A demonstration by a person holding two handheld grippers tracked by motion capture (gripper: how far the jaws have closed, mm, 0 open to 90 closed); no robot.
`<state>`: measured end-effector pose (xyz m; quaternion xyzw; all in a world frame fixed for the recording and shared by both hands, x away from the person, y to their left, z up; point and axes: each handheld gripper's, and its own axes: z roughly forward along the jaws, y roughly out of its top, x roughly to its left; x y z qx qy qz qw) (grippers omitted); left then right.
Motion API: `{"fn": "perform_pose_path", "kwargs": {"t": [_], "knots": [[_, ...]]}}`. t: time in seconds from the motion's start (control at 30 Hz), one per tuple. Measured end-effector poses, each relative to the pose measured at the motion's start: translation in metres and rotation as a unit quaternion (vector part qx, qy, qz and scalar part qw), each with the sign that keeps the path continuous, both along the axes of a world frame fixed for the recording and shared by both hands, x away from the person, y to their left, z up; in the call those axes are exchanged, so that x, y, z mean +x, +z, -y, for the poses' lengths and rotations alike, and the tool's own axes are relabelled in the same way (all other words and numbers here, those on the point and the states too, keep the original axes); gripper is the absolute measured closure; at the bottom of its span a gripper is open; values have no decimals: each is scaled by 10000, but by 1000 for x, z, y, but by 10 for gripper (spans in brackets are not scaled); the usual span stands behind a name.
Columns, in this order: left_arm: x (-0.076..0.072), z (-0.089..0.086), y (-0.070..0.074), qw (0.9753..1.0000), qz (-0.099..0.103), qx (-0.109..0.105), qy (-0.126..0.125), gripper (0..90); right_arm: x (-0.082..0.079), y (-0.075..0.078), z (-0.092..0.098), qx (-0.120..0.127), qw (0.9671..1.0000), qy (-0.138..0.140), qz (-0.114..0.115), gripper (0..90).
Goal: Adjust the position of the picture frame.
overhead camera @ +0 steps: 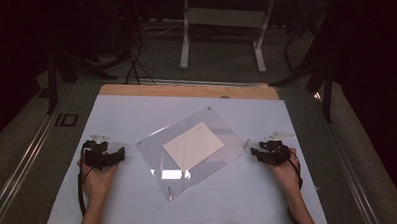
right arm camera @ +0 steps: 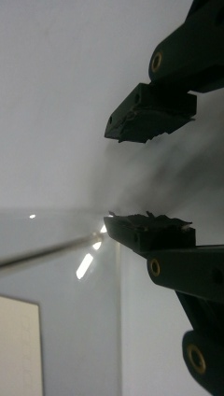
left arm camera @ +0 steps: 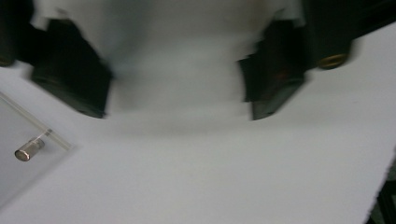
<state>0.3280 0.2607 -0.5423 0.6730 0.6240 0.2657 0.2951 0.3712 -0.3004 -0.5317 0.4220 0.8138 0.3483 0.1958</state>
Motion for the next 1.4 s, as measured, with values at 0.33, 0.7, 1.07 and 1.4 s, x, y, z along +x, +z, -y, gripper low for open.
{"fn": "perform_pose_path", "kwargs": {"t": [0.33, 0.7, 1.07, 1.4], "knots": [[-16, 5, 14, 9916, 488, -559, -1061, 501, -3, 3, -2, 269, 9991, 273, 158, 476], [-30, 28, 25, 9697, 690, -945, -2144, 537, 1, 6, -17, 423, 9981, 367, 268, 537], [-50, 67, 29, 9413, 748, -850, -3179, 560, 11, 4, -26, 615, 9972, 290, 315, 728], [-74, 86, 28, 9145, 574, -702, -3943, 613, 11, 4, -32, 562, 9973, 395, 276, 846]]}}
